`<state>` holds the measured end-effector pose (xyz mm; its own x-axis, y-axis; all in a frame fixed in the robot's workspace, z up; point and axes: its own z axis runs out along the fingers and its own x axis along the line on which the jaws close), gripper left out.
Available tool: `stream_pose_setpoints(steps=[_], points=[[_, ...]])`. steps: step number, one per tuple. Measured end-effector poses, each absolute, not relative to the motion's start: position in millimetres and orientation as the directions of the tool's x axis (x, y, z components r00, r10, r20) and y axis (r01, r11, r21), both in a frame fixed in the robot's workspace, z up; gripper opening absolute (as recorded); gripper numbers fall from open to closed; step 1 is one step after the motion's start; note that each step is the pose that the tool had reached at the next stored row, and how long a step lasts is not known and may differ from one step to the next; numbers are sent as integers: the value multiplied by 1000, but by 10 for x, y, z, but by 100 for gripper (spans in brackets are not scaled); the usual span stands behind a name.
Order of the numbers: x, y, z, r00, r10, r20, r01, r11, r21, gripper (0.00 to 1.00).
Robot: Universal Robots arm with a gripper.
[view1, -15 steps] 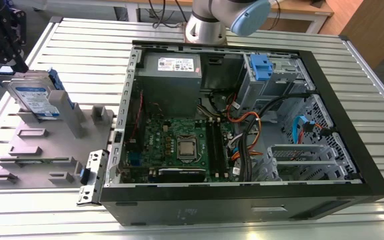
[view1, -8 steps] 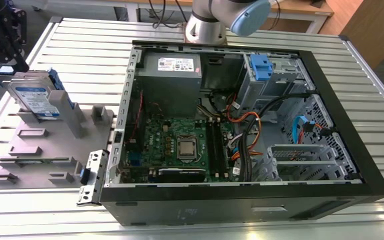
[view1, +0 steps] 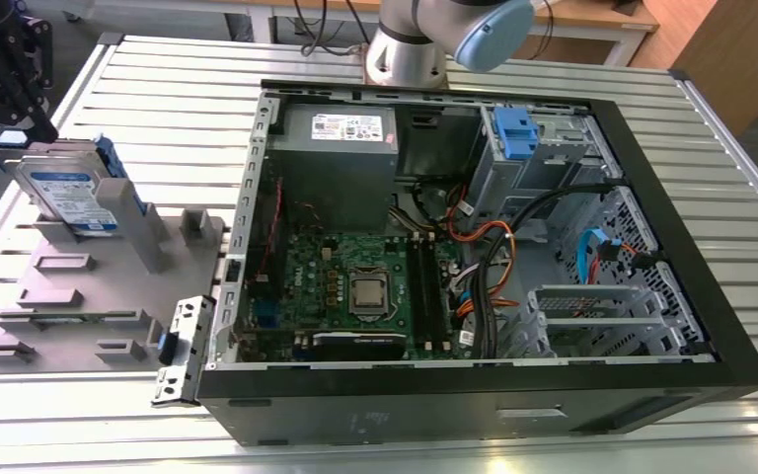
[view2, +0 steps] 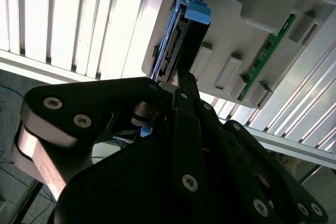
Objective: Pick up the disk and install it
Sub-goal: 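Pick up the disk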
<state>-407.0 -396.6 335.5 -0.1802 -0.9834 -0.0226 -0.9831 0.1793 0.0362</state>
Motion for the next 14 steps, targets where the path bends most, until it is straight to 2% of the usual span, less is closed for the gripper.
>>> stream_pose_setpoints(steps=[11,12,13,14], points=[[-4070,-3966,3355,-179,-984,-23,-983,178,36,11],[-4069,-3966,3355,-179,-984,-23,-983,178,36,11],[-4069,-3966,3355,-179,-984,-23,-983,178,36,17],[-4070,-3966,3355,-179,-984,-23,-983,178,36,17]])
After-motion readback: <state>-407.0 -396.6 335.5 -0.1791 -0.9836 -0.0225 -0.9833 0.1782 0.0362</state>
